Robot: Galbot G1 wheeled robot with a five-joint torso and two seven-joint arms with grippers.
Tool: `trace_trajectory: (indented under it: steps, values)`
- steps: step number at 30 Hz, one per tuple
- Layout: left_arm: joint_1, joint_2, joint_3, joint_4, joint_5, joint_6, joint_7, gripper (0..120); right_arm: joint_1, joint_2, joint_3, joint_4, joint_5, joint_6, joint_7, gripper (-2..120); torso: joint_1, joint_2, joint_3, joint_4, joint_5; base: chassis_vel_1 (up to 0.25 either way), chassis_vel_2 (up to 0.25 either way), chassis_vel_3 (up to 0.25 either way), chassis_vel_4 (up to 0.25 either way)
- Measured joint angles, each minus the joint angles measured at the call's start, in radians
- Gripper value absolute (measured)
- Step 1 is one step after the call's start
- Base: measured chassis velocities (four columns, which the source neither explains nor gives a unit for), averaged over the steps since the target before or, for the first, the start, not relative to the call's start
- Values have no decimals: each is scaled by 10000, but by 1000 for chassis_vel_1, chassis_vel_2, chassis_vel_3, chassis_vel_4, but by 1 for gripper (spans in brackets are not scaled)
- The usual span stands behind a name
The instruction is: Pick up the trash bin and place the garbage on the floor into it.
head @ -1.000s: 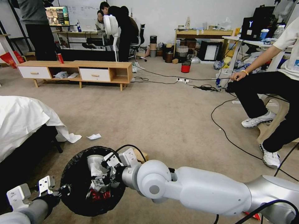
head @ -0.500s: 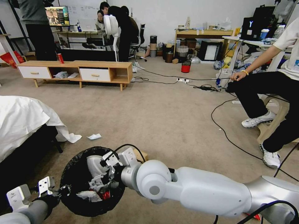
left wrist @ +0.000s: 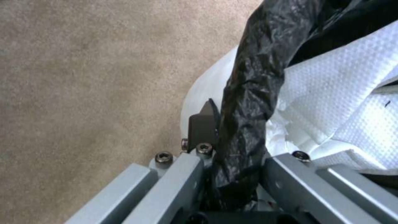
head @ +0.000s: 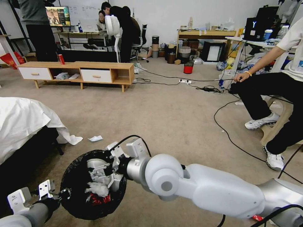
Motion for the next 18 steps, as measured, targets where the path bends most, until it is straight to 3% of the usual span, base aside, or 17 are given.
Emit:
trace_trajectory:
  steps: [10, 18]
  values:
    - [56, -5, -61, 19, 17, 0, 1, 0, -703, -1351, 2043, 679, -115, 403, -630, 100, 0, 1, 0, -3, 1, 0, 0, 0, 0]
    - [118, -6, -70, -67, 3, 1, -21, 0, -1180, -1261, 1891, 725, -532, 450, -657, 100, 0, 0, 0, 0, 1, 0, 0, 0, 0]
